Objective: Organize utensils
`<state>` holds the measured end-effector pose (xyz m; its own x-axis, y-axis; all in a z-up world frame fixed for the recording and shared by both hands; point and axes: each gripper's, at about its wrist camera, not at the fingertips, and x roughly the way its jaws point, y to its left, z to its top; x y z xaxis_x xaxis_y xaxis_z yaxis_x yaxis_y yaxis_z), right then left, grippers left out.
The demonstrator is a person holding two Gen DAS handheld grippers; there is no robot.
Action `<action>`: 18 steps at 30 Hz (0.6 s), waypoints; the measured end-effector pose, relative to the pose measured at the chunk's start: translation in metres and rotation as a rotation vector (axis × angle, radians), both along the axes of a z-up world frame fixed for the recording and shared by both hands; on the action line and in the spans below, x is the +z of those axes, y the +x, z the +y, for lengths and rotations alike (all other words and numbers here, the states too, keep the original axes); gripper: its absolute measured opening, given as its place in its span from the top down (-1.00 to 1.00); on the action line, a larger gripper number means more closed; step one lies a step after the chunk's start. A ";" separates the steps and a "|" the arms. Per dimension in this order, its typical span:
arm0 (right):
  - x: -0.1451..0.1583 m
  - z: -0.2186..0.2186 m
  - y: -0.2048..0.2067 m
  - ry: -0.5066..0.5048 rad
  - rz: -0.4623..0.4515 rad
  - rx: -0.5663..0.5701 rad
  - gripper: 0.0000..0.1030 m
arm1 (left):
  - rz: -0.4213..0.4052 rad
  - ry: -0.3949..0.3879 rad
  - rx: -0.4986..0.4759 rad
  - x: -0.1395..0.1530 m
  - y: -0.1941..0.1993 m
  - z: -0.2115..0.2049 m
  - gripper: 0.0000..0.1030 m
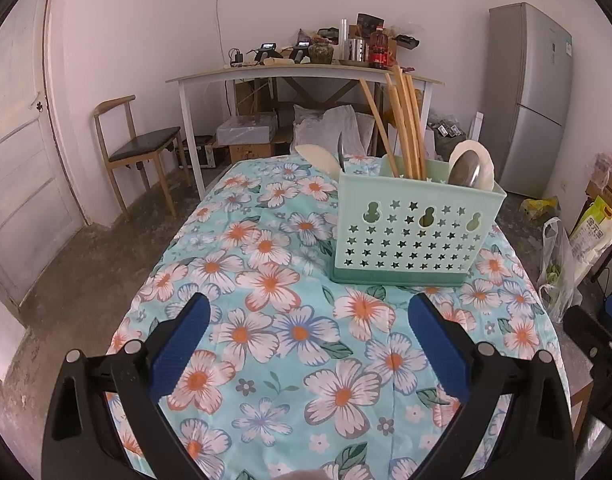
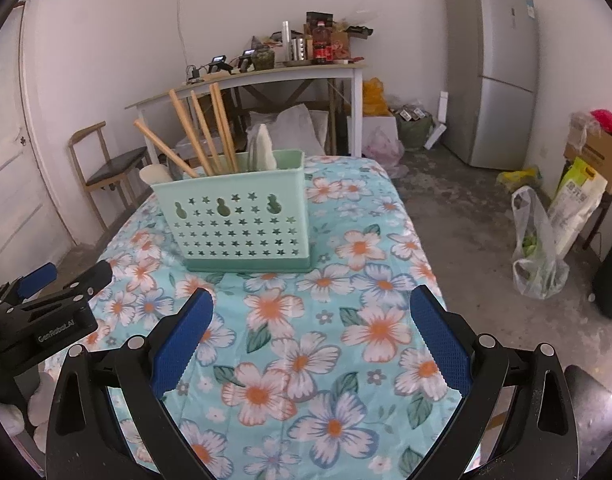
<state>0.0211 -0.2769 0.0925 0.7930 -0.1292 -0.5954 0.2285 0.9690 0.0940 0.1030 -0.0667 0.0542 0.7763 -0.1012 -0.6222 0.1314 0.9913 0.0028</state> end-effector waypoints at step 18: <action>0.004 -0.009 0.002 -0.061 -0.011 -0.068 -0.84 | -0.003 0.056 0.106 -0.003 0.007 0.027 -0.89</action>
